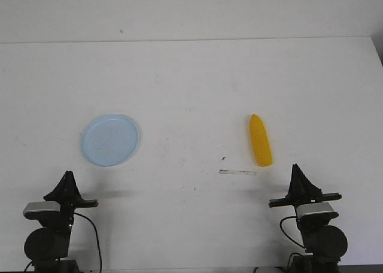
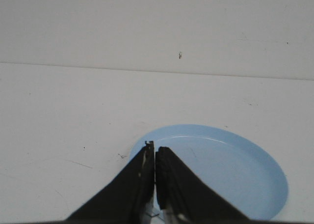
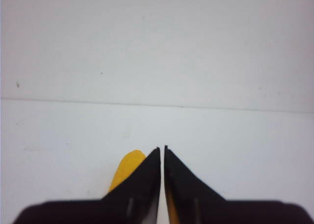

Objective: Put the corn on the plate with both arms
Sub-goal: 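Raise the left gripper and move it toward the light blue plate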

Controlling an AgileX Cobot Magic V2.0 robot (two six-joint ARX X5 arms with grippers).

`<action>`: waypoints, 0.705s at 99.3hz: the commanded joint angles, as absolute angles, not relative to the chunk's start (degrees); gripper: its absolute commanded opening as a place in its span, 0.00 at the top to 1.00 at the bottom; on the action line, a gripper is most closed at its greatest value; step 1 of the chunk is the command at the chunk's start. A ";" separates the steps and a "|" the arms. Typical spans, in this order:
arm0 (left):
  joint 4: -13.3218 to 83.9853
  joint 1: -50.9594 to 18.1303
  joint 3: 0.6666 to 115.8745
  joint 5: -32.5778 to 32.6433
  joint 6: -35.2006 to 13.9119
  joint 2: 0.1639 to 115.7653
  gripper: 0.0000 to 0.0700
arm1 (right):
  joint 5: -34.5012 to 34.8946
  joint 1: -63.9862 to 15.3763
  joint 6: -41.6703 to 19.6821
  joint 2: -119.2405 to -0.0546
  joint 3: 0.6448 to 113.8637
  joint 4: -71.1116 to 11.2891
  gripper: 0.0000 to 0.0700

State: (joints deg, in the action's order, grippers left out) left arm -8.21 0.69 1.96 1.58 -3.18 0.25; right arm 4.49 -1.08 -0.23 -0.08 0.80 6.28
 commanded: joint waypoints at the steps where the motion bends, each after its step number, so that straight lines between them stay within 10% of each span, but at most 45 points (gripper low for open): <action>1: -9.06 0.69 0.78 1.58 -3.68 0.19 1.00 | 4.49 -1.10 -0.14 -0.08 0.73 6.85 0.98; 70: -10.79 0.69 6.90 1.74 -6.07 0.45 1.00 | 4.49 -1.10 -0.14 -0.08 0.73 6.85 0.98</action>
State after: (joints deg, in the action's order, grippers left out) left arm -9.34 0.69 3.68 1.61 -5.56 0.43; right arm 4.49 -1.08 -0.21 -0.08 0.80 6.28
